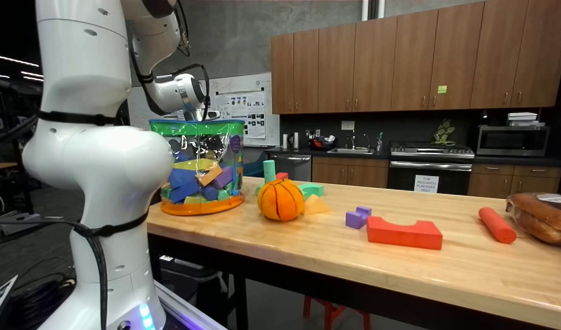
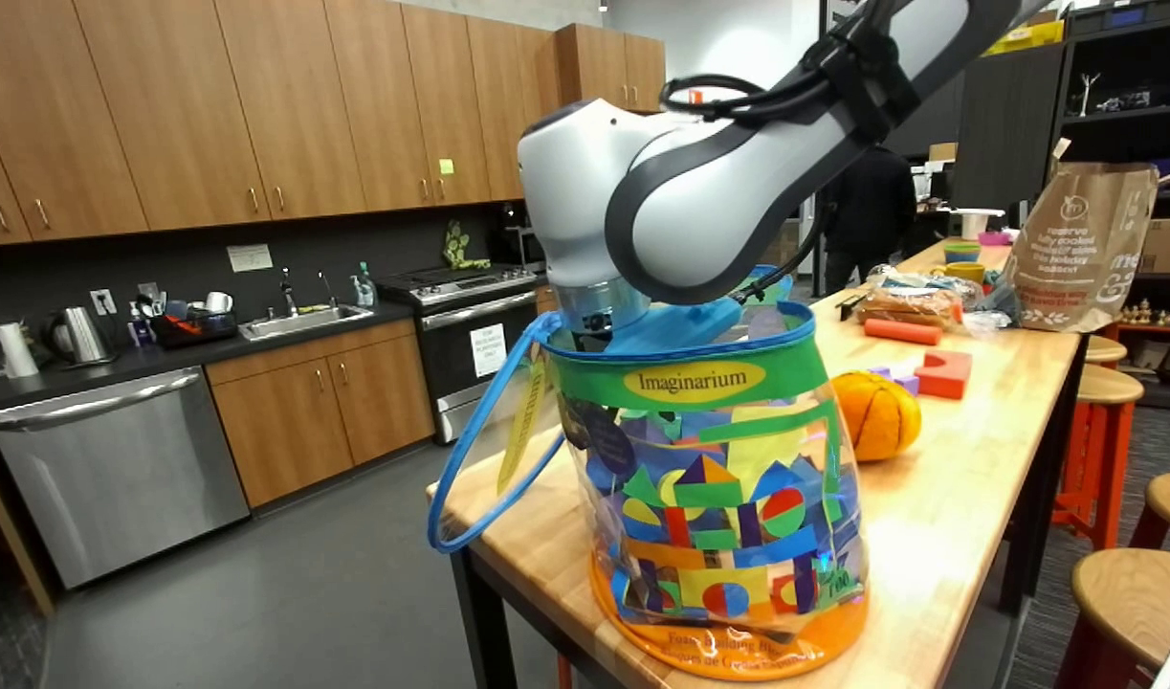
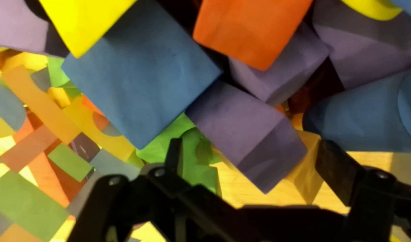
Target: Remove one purple block from the toy bag
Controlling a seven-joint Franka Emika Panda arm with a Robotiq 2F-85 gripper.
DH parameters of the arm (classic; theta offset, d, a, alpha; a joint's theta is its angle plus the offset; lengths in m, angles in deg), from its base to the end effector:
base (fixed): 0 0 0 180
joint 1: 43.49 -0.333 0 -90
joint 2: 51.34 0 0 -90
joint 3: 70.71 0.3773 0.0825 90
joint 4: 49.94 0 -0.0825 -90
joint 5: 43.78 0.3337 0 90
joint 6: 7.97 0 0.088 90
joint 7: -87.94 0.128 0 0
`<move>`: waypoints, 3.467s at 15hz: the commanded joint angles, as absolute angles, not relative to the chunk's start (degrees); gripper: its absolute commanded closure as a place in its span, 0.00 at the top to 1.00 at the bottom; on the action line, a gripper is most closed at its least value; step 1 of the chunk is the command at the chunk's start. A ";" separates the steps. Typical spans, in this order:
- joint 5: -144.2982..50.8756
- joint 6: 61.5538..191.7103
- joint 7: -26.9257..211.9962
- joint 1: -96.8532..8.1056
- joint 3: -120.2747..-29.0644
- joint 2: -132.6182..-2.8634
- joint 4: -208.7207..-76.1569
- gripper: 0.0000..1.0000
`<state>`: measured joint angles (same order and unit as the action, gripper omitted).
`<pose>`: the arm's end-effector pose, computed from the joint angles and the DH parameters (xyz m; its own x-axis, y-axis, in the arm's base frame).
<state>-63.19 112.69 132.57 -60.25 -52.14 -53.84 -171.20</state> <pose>0.4255 0.2727 0.4608 0.9905 0.0351 0.1328 0.0024 -0.9710 0.2393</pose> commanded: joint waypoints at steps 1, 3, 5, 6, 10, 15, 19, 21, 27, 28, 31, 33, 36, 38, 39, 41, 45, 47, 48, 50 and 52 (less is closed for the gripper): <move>-64.56 110.47 132.03 -61.19 -52.76 -55.25 -168.94 0.75; -64.46 110.04 132.09 -61.21 -52.84 -55.23 -168.78 0.69; -64.40 109.60 132.12 -61.35 -52.85 -55.09 -168.55 0.53; -64.34 109.29 132.15 -61.41 -52.85 -54.88 -168.50 0.44; -64.36 108.32 132.24 -61.50 -52.81 -54.04 -168.13 0.28; -62.34 103.45 131.26 -61.92 -52.18 -50.08 -168.92 0.22; -60.94 95.96 129.96 -62.21 -51.31 -44.93 -169.62 0.19; -60.17 92.31 128.89 -62.09 -50.82 -41.99 -169.81 0.19; -61.44 85.23 129.56 -60.84 -49.74 -34.16 -169.36 0.19; -62.31 85.16 130.31 -60.44 -49.64 -32.80 -169.16 0.19; -65.29 84.94 131.63 -59.05 -49.18 -28.89 -168.67 0.19; -67.36 85.03 132.47 -57.86 -49.00 -26.37 -168.67 0.19; -69.20 85.15 133.22 -55.83 -49.46 -22.56 -168.79 0.19; -69.62 85.56 133.89 -54.35 -50.06 -19.85 -169.26 0.19; -69.72 85.64 134.29 -53.43 -50.41 -18.68 -169.52 0.19; -69.36 86.04 134.54 -51.75 -51.45 -16.86 -170.51 0.19; -67.43 87.55 133.99 -49.19 -55.06 -13.12 -175.20 0.19; -66.84 88.64 133.69 -48.02 -57.10 -11.62 -177.80 0.19; -66.86 89.44 133.43 -47.34 -58.19 -10.97 -179.10 0.19; -67.18 91.57 132.77 -45.71 -60.53 -10.23 -181.22 0.19; -67.66 93.95 131.44 -43.89 -62.81 -10.03 -182.62 0.19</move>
<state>-68.16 90.41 133.44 -46.46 -60.24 -11.96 -179.76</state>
